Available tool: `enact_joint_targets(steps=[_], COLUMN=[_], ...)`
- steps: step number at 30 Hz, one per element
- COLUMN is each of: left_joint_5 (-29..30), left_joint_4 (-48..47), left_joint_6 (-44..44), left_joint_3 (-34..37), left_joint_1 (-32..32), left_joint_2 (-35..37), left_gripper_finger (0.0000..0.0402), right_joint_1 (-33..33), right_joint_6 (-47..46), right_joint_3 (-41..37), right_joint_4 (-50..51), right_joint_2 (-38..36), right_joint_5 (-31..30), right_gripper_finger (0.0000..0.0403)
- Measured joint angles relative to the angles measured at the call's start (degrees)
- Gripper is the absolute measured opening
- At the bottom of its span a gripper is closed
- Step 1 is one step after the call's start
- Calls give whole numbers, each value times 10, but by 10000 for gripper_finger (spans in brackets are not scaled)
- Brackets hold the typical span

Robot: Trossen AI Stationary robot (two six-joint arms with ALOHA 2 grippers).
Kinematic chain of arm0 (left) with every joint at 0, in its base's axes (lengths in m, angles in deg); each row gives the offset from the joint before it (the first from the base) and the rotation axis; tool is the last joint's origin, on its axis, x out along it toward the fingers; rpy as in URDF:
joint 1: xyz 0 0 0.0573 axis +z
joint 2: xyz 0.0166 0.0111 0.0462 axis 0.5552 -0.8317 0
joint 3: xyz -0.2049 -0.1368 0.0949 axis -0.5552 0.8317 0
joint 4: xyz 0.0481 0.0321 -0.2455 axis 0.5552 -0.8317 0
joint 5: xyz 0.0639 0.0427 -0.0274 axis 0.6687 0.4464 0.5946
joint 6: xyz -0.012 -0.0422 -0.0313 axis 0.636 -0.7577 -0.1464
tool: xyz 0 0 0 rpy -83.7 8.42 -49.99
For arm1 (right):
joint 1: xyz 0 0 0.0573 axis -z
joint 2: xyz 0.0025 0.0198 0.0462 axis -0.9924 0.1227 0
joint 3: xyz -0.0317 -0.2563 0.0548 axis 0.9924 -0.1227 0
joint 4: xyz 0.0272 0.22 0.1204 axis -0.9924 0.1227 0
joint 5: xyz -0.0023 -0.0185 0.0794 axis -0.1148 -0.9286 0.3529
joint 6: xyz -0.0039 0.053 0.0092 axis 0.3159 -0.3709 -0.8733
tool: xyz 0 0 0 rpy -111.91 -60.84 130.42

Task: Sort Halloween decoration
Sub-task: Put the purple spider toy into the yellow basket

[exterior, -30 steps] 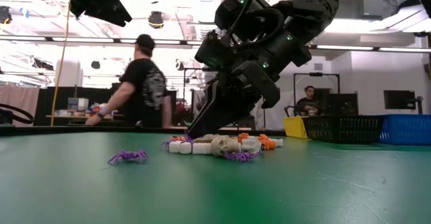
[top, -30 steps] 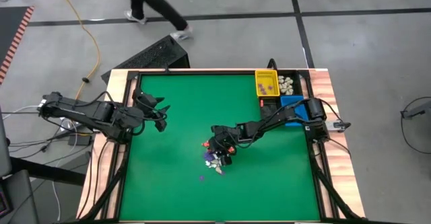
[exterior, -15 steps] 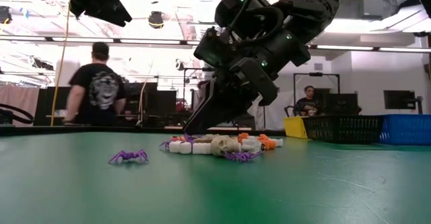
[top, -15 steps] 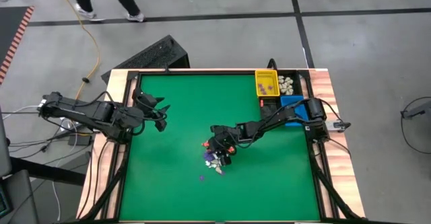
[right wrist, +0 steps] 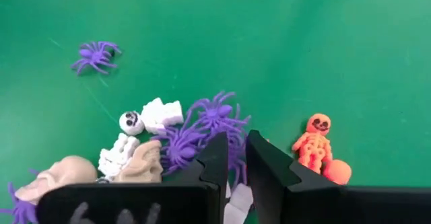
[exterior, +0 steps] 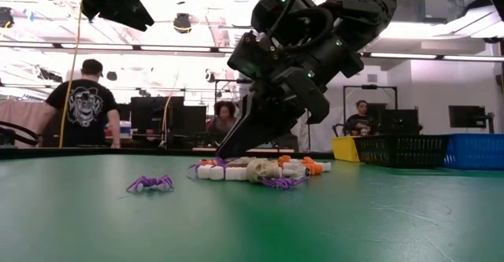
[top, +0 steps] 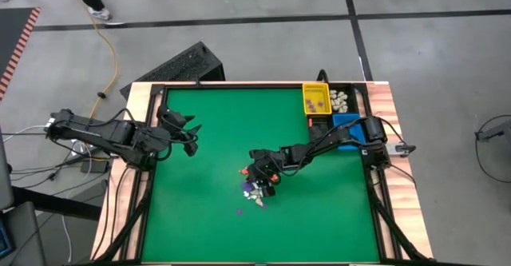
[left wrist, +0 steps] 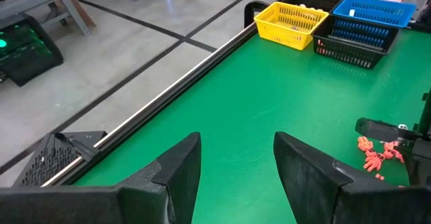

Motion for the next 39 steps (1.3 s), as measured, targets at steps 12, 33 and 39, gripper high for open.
enact_joint_targets(steps=[12, 33, 39], left_joint_5=[0, 13, 11], left_joint_4=[-3, -3, -6], left_joint_6=[0, 1, -1], left_joint_3=[0, 0, 0], left_joint_1=[0, 0, 0], left_joint_2=[0, 0, 0], left_gripper_finger=[178, 178, 178], right_joint_1=[0, 23, 16], right_joint_6=[-1, 18, 24], right_joint_3=[0, 48, 85], right_joint_4=[-10, -23, 1], right_joint_2=[0, 9, 58], right_joint_5=[-23, 77, 106], right_gripper_finger=[10, 152, 218])
